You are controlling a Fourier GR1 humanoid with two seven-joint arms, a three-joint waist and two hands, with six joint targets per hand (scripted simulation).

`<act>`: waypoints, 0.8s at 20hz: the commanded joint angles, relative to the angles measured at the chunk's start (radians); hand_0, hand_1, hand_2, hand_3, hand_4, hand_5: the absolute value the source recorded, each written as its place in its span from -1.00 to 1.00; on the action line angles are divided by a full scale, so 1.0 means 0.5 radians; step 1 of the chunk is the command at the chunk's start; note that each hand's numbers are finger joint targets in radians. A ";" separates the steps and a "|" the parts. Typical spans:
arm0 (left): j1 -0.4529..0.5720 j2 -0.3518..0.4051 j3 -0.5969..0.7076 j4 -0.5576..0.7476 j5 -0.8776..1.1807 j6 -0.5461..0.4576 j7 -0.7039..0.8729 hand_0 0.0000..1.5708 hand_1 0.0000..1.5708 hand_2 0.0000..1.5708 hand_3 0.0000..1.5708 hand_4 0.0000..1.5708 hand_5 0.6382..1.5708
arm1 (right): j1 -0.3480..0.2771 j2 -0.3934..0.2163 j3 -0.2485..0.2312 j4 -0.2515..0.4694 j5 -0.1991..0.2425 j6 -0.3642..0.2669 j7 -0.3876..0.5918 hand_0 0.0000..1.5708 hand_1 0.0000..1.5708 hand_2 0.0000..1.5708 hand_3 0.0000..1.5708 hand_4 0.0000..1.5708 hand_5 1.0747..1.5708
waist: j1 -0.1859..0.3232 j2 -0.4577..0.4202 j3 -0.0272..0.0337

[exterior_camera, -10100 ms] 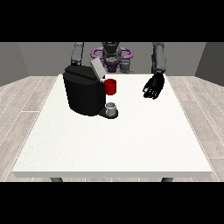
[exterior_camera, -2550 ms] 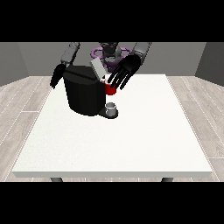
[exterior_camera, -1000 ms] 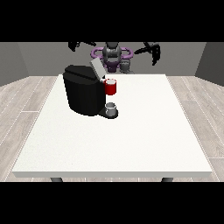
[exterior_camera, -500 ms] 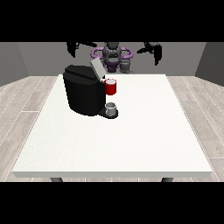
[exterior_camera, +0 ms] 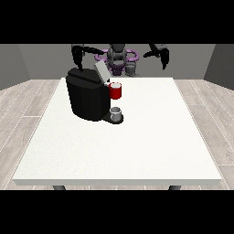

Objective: Insert the coffee pod into the coffee machine and close the lid

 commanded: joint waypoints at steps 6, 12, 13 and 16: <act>0.228 -0.011 -0.103 -0.409 0.078 -0.005 0.101 -1.00 -1.00 -1.00 -1.00 -0.57 1.00 | -0.103 0.128 0.122 0.128 0.064 -0.056 -0.140 -1.00 -1.00 -1.00 -1.00 -1.00 1.00 | 0.006 0.131 0.000; 0.205 0.143 0.021 -0.536 0.161 -0.002 0.176 -1.00 -1.00 -1.00 -1.00 -0.52 1.00 | -0.212 0.084 0.168 0.180 0.068 0.052 -0.196 -1.00 -1.00 -1.00 -1.00 -1.00 1.00 | -0.082 0.253 0.000; 0.279 0.126 -0.009 -0.523 0.150 -0.013 0.123 -1.00 -1.00 -1.00 -1.00 -0.52 1.00 | -0.208 0.168 0.252 0.148 0.119 -0.005 -0.128 -1.00 -1.00 -1.00 -1.00 -1.00 1.00 | -0.103 0.214 0.000; 0.260 0.170 0.016 -0.504 0.110 0.027 -0.004 -1.00 -1.00 -1.00 -1.00 -0.61 1.00 | -0.449 0.083 0.175 0.153 0.073 -0.010 0.004 -1.00 -1.00 -1.00 -1.00 -0.90 1.00 | -0.087 0.319 -0.001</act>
